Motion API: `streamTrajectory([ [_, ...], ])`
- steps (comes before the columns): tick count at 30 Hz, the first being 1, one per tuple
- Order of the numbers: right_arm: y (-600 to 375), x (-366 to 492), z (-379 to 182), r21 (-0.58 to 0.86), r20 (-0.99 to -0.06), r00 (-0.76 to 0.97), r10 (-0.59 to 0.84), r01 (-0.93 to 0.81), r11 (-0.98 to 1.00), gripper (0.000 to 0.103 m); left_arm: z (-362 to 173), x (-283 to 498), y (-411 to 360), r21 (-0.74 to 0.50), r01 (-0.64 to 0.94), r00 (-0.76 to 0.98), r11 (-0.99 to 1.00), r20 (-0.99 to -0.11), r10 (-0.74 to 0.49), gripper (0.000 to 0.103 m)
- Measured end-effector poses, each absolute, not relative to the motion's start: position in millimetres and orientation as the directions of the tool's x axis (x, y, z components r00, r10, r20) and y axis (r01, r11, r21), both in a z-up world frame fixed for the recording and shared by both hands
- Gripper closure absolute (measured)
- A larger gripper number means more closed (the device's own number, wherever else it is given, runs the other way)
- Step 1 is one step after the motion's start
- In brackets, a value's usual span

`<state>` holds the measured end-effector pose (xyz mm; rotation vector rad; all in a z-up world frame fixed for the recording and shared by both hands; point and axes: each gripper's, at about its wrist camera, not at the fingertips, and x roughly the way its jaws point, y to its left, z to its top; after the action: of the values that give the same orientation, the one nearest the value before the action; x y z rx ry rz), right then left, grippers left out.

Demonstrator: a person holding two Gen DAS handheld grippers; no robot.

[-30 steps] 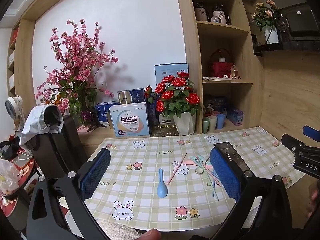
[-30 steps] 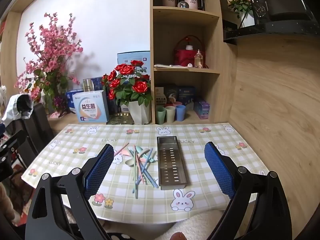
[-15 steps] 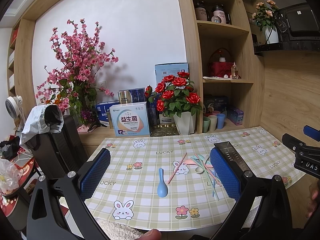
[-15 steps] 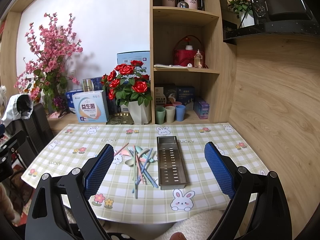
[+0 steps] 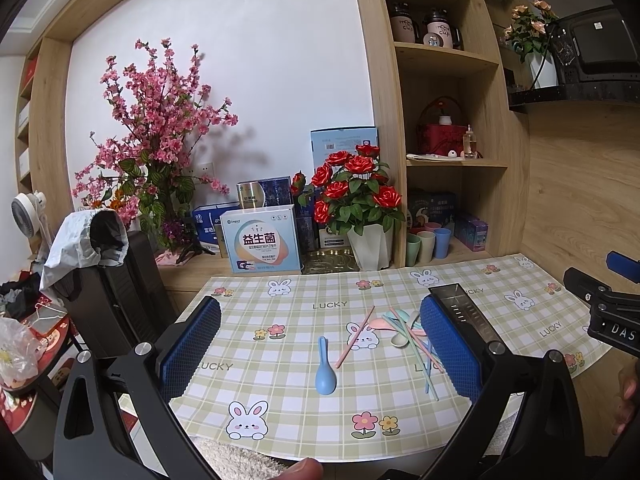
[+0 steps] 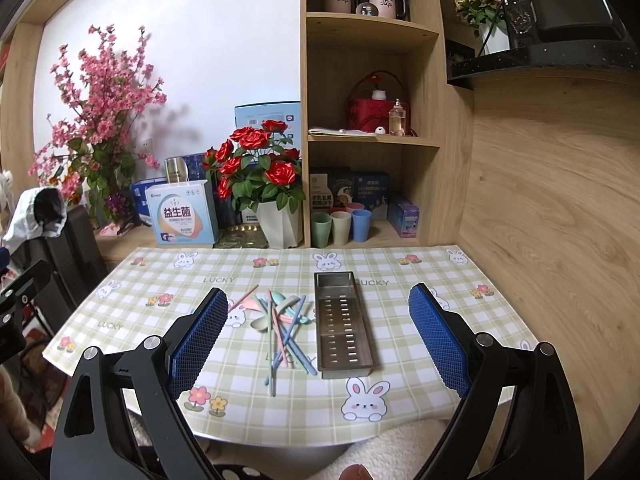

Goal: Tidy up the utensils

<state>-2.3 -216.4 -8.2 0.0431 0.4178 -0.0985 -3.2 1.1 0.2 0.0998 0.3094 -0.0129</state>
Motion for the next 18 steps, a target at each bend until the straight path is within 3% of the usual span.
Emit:
streamTrajectory([
  [18, -215.4, -4.7, -8.1, 0.021, -0.407, 0.91, -0.085, 0.103, 0.994, 0.014, -5.6, -7.5, 7.3, 0.095, 0.027, 0.952, 0.995, -0.306, 0.004, 0.005],
])
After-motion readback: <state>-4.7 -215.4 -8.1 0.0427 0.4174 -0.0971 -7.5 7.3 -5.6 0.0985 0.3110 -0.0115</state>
